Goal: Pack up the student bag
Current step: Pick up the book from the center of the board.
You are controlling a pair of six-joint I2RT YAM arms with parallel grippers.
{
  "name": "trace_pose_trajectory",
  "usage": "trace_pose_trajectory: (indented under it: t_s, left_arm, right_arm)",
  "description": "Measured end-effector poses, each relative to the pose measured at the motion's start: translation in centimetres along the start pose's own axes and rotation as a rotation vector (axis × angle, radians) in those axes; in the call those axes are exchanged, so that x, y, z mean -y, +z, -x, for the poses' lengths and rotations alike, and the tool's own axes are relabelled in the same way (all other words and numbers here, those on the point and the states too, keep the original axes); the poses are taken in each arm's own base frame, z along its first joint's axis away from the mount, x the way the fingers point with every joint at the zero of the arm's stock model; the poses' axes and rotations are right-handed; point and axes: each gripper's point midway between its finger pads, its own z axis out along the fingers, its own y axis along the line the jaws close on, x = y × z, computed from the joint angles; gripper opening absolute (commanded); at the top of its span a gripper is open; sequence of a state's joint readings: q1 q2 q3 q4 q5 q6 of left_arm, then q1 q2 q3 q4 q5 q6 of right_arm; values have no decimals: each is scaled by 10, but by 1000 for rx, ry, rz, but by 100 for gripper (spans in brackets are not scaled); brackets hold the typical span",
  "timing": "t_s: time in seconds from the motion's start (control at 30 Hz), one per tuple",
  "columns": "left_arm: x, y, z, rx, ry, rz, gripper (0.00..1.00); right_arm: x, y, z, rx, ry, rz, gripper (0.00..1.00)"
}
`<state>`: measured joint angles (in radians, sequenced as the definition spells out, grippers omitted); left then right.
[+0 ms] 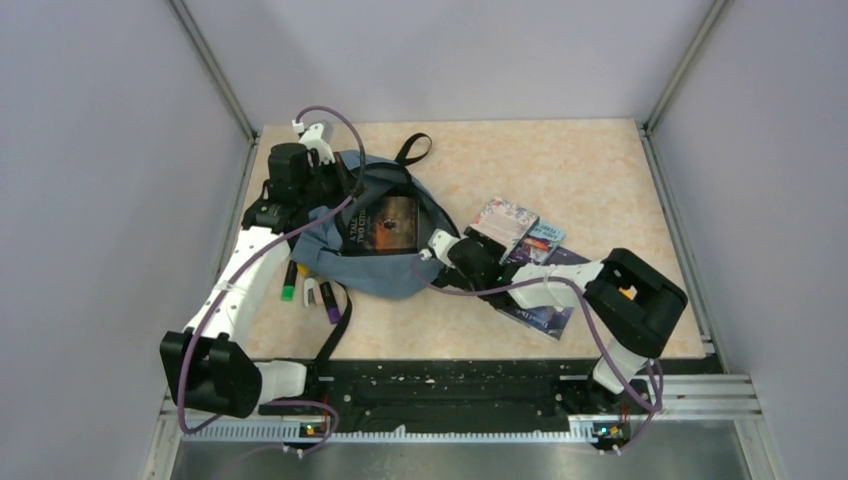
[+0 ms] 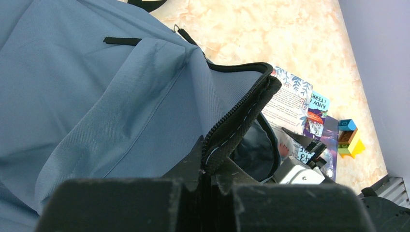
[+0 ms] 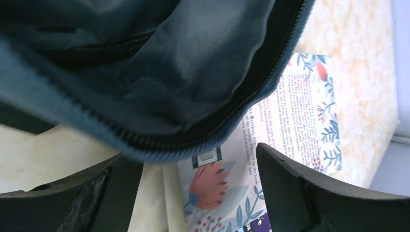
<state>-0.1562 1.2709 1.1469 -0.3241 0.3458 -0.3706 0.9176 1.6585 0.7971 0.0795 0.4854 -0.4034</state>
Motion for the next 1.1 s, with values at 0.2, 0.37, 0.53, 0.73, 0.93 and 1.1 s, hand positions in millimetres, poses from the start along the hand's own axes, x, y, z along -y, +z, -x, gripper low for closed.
trace_pose_trajectory:
  t_s: [0.2,0.37,0.53,0.73,0.93,1.1]
  left_arm:
    - [0,0,0,0,0,0,0]
    - [0,0,0,0,3,1,0]
    - [-1,0,0,1,3,4,0]
    - [-1,0,0,3,4,7,0]
    - [-2,0,1,4,5,11,0]
    - [-2,0,1,4,5,10,0]
  right_arm:
    - [13,11,0,-7,-10,-108,59]
    - [15,15,5,9,-29,-145,17]
    - [22,9,9,34,-30,-188,0]
    - [35,-18,11,52,38,-199,0]
    - [62,-68,14,45,168,-197,0]
    - [76,-109,38,56,309,-106,0]
